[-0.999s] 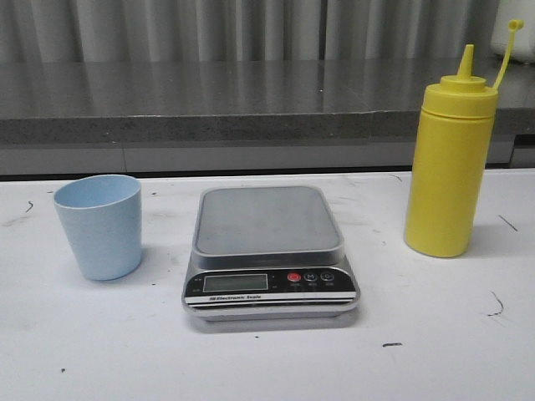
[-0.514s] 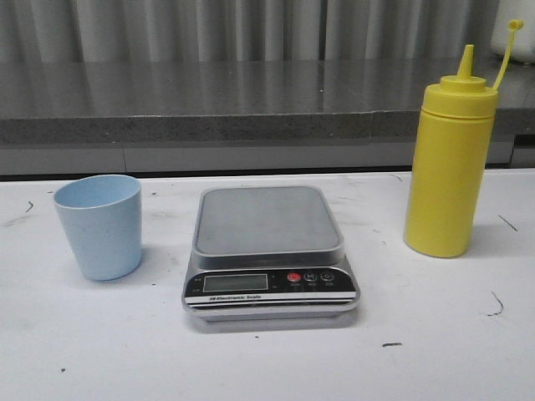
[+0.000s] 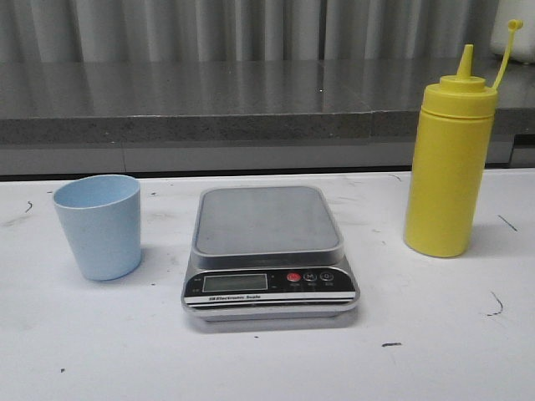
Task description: Pour seasoning into cup on scale with both arms
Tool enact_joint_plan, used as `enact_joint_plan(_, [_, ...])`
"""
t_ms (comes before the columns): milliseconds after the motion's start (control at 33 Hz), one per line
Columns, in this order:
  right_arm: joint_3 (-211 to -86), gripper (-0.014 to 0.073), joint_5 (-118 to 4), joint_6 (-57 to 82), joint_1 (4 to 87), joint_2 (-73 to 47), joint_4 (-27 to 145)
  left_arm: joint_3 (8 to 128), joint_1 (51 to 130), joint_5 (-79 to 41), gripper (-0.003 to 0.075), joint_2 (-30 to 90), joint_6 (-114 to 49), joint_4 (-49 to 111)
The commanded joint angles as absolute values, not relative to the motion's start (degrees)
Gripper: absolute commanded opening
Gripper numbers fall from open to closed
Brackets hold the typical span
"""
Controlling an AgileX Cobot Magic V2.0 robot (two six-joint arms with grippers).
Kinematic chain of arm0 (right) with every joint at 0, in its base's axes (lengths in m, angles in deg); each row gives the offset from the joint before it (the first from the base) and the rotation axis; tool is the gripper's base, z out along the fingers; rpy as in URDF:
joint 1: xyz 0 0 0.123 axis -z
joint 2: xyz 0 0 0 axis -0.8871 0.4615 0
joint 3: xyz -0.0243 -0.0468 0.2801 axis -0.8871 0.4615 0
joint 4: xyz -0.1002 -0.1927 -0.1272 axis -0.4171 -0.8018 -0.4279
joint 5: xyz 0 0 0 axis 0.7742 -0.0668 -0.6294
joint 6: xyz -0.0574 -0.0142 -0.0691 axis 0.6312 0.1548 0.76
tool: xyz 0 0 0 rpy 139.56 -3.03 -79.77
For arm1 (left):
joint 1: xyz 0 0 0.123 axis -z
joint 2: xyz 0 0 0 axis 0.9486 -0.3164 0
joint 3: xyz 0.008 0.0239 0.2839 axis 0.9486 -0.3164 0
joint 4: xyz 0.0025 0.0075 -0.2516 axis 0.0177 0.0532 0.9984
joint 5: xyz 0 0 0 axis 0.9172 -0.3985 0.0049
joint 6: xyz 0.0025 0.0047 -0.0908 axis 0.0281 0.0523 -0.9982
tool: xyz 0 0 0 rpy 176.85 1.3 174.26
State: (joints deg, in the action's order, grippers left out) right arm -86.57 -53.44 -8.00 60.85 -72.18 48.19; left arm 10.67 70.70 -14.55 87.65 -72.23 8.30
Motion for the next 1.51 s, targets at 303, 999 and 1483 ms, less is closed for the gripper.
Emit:
enact_joint_plan(303, [-98.63, -0.0115, -54.99, -7.95, 61.06, -72.16, 48.03, 20.07, 70.44, -0.56, -0.0020, 87.34, -72.77, 11.85])
enact_joint_plan(999, [-123.89, 0.0363, -66.86, -7.90, 61.06, -44.60, 48.08, 41.21, 70.35, -15.66, 0.0322, 65.39, -72.77, 5.59])
enact_joint_plan(1483, [-123.89, 0.0588, -67.09, -7.90, 61.06, -44.60, 48.08, 41.42, 70.73, -16.01, 0.0565, 62.62, -72.77, 7.85])
